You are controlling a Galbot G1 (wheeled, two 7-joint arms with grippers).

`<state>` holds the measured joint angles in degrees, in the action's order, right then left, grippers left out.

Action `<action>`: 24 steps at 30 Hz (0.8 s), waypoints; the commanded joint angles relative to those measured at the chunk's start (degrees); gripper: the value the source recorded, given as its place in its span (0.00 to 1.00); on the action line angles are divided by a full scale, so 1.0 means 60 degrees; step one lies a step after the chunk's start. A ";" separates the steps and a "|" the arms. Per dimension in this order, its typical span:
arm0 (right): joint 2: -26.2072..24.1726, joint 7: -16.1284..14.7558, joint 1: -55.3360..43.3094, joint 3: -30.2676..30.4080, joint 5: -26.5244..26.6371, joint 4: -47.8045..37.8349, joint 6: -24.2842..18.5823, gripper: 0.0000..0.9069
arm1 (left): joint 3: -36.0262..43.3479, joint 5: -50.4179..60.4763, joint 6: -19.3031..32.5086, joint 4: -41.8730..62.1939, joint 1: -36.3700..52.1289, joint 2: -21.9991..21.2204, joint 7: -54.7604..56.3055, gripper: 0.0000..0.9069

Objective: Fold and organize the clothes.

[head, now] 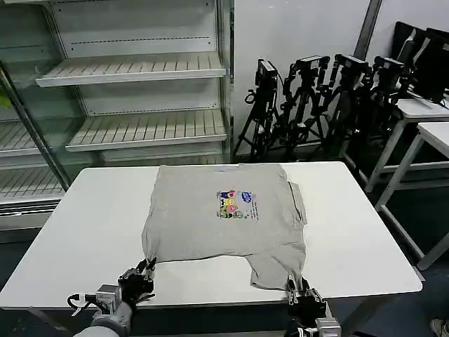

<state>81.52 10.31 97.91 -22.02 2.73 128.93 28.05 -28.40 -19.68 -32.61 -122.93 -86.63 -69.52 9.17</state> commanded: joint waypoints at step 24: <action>-0.1125 0.0491 0.0242 -0.0576 0.1383 0.2328 -0.0937 0.00 | -0.1022 0.0909 0.0099 -0.2324 -0.1651 0.0071 -0.0029 0.02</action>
<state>75.58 12.06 104.10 -24.81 7.04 141.72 23.26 -33.38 -15.60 -32.20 -135.76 -97.11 -70.79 8.84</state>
